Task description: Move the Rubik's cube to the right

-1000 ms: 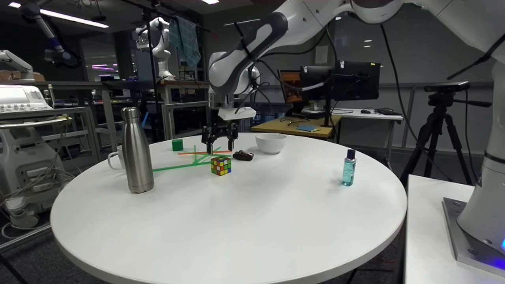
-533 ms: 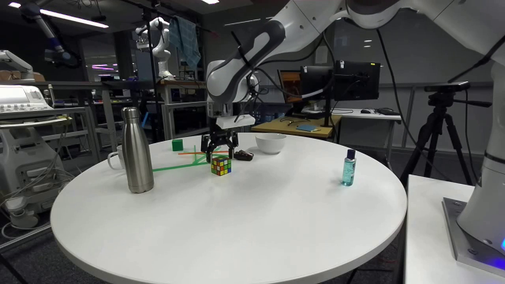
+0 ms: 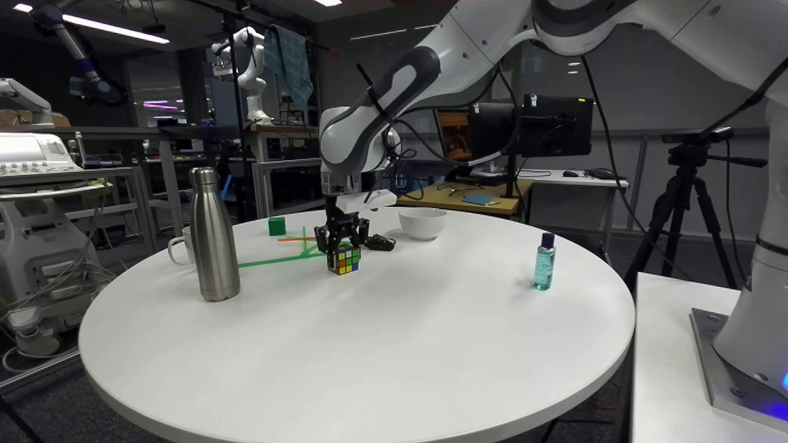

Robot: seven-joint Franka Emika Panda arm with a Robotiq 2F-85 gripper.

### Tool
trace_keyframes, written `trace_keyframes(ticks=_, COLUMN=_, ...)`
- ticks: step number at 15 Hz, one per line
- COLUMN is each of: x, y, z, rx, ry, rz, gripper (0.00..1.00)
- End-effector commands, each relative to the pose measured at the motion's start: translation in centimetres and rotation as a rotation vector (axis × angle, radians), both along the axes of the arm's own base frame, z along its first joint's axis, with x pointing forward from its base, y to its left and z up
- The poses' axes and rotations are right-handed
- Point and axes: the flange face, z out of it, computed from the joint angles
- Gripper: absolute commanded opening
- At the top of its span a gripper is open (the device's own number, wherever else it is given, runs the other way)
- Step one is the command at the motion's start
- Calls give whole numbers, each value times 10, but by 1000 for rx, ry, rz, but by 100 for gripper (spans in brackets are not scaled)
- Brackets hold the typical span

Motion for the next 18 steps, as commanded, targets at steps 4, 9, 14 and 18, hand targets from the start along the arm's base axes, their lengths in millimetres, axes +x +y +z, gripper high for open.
trace_keyframes(ticks=4, x=7, y=4, z=1, rx=-1, ry=9, rz=-11, gripper=34)
trace_keyframes(ticks=9, x=-2, y=19, z=41, rx=5, ry=-40, rz=16, gripper=34)
trace_keyframes(ticks=14, x=-13, y=17, z=73, rx=9, ry=-66, rz=-11, gripper=34)
trace_keyframes(ticks=18, x=-38, y=8, z=72, rx=8, ry=-33, rz=-60, gripper=34)
